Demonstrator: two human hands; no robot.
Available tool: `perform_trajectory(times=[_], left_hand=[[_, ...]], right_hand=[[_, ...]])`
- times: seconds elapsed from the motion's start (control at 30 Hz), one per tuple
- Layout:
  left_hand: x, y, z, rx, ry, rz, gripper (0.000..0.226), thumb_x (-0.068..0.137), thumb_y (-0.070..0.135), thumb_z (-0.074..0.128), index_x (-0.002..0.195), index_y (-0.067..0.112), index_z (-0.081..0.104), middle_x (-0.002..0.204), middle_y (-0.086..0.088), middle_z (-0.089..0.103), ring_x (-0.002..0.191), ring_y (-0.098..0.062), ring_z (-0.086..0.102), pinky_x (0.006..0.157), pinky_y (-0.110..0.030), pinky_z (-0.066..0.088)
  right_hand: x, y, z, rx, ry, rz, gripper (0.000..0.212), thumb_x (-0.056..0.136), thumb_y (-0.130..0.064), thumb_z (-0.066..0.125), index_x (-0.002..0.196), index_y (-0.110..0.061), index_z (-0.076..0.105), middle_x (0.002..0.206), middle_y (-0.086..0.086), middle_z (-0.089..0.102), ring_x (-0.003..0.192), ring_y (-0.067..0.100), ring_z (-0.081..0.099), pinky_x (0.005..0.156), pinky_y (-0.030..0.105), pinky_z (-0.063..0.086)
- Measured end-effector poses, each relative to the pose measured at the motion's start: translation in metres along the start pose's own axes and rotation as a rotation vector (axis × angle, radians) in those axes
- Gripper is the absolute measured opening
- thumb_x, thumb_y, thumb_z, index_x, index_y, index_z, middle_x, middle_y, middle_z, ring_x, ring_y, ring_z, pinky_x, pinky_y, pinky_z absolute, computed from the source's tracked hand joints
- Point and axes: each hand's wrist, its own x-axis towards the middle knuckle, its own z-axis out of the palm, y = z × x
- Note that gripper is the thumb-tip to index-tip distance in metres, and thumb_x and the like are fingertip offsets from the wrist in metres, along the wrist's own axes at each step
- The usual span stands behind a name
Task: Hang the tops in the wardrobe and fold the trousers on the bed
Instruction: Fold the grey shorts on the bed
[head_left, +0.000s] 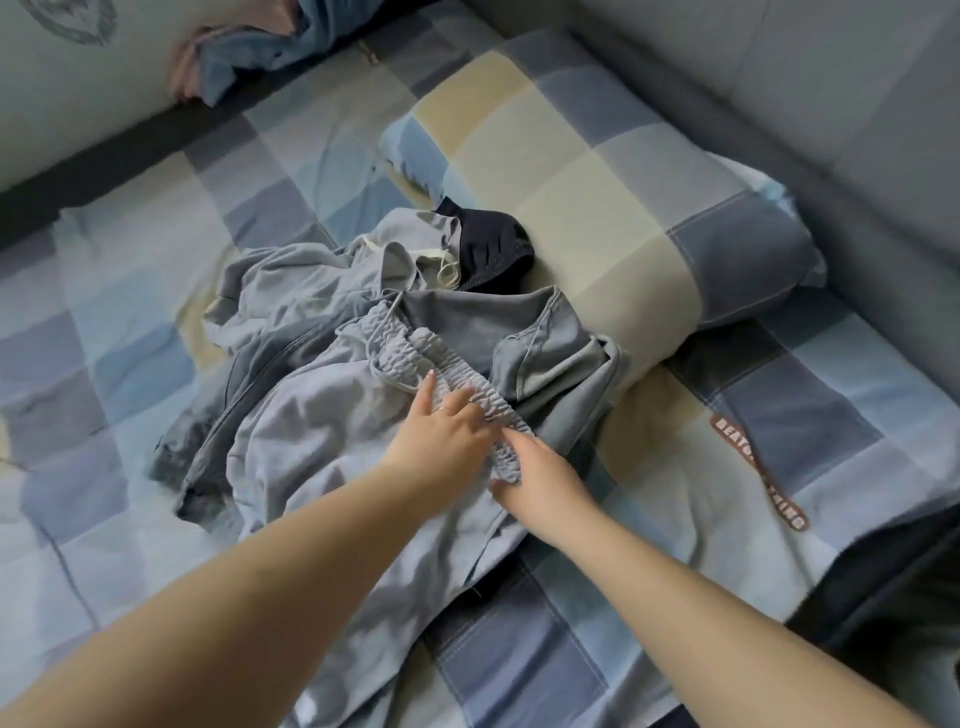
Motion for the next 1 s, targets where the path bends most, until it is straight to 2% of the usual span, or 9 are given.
perform_trajectory(times=[0.07, 0.13, 0.2, 0.33, 0.4, 0.5, 0.67, 0.77, 1.0], left_hand=[[0.002, 0.001, 0.002, 0.070, -0.023, 0.016, 0.035, 0.094, 0.024, 0.041, 0.124, 0.021, 0.058, 0.122, -0.002, 0.053, 0.127, -0.024, 0.041, 0.112, -0.059, -0.013], [-0.006, -0.001, 0.001, 0.116, -0.034, 0.088, 0.031, 0.093, 0.017, 0.040, 0.115, 0.018, 0.062, 0.112, -0.001, 0.056, 0.115, -0.024, 0.050, 0.110, -0.060, -0.015], [-0.019, -0.005, -0.002, 0.138, -0.034, 0.190, 0.031, 0.091, 0.010, 0.037, 0.112, 0.016, 0.059, 0.106, -0.002, 0.057, 0.107, -0.024, 0.055, 0.113, -0.060, -0.015], [-0.056, -0.017, -0.023, 0.086, -0.082, 0.221, 0.020, 0.095, 0.019, 0.031, 0.102, 0.015, 0.050, 0.081, -0.001, 0.066, 0.085, -0.027, 0.064, 0.114, -0.049, -0.016], [-0.075, -0.024, -0.038, 0.054, -0.105, 0.203, 0.030, 0.099, 0.036, 0.027, 0.104, 0.018, 0.051, 0.081, -0.001, 0.069, 0.087, -0.026, 0.064, 0.118, -0.046, -0.006], [-0.109, -0.039, -0.065, -0.016, -0.151, 0.153, 0.043, 0.098, 0.052, 0.025, 0.101, 0.021, 0.055, 0.087, -0.002, 0.070, 0.097, -0.024, 0.062, 0.118, -0.047, 0.005], [-0.187, -0.069, -0.094, -0.041, -0.256, 0.078, 0.035, 0.092, 0.057, 0.037, 0.096, 0.028, 0.056, 0.087, 0.003, 0.067, 0.095, -0.022, 0.063, 0.118, -0.048, 0.010], [-0.245, -0.090, -0.101, -0.078, -0.318, 0.008, 0.031, 0.091, 0.051, 0.041, 0.097, 0.026, 0.058, 0.096, 0.005, 0.068, 0.103, -0.020, 0.061, 0.118, -0.049, 0.010], [-0.410, -0.134, -0.097, -0.077, -0.401, -0.152, 0.047, 0.086, 0.065, 0.043, 0.113, 0.029, 0.057, 0.110, 0.011, 0.066, 0.111, -0.011, 0.059, 0.119, -0.048, 0.006]], right_hand=[[0.006, -0.002, 0.007, 0.035, -0.016, 0.032, 0.060, 0.086, -0.022, 0.061, 0.141, -0.024, 0.037, 0.132, 0.001, 0.055, 0.119, 0.022, 0.054, 0.098, 0.034, 0.044], [0.005, -0.008, 0.015, -0.138, -0.034, 0.027, 0.042, 0.089, -0.025, 0.056, 0.130, -0.020, 0.049, 0.122, 0.005, 0.059, 0.112, 0.026, 0.057, 0.091, 0.033, 0.047], [-0.004, -0.013, 0.020, -0.360, -0.043, -0.011, 0.028, 0.092, -0.028, 0.050, 0.114, -0.013, 0.058, 0.118, 0.010, 0.054, 0.106, 0.030, 0.056, 0.085, 0.034, 0.046], [-0.037, -0.033, 0.008, -0.299, -0.061, -0.176, 0.021, 0.091, -0.029, 0.046, 0.095, -0.013, 0.058, 0.108, 0.009, 0.055, 0.100, 0.031, 0.053, 0.070, 0.031, 0.036], [-0.057, -0.051, -0.010, -0.338, -0.073, -0.293, 0.014, 0.089, -0.026, 0.044, 0.078, -0.018, 0.046, 0.098, 0.008, 0.059, 0.097, 0.028, 0.051, 0.067, 0.031, 0.028], [-0.091, -0.084, -0.037, -0.446, -0.084, -0.444, 0.028, 0.089, -0.026, 0.043, 0.065, -0.024, 0.027, 0.075, -0.001, 0.045, 0.089, 0.027, 0.048, 0.065, 0.032, 0.025], [-0.138, -0.141, -0.079, -0.715, -0.024, -0.696, 0.034, 0.088, -0.046, 0.055, 0.072, -0.022, 0.038, 0.073, -0.007, 0.043, 0.081, 0.017, 0.049, 0.062, 0.029, 0.032], [-0.166, -0.176, -0.099, -0.826, 0.076, -0.826, 0.038, 0.073, -0.034, 0.077, 0.064, -0.022, 0.042, 0.066, -0.002, 0.051, 0.069, 0.021, 0.057, 0.054, 0.024, 0.035], [-0.234, -0.259, -0.098, -0.984, 0.105, -0.824, 0.024, 0.085, -0.031, 0.065, 0.073, -0.015, 0.051, 0.080, 0.006, 0.059, 0.084, 0.025, 0.055, 0.064, 0.034, 0.042]])
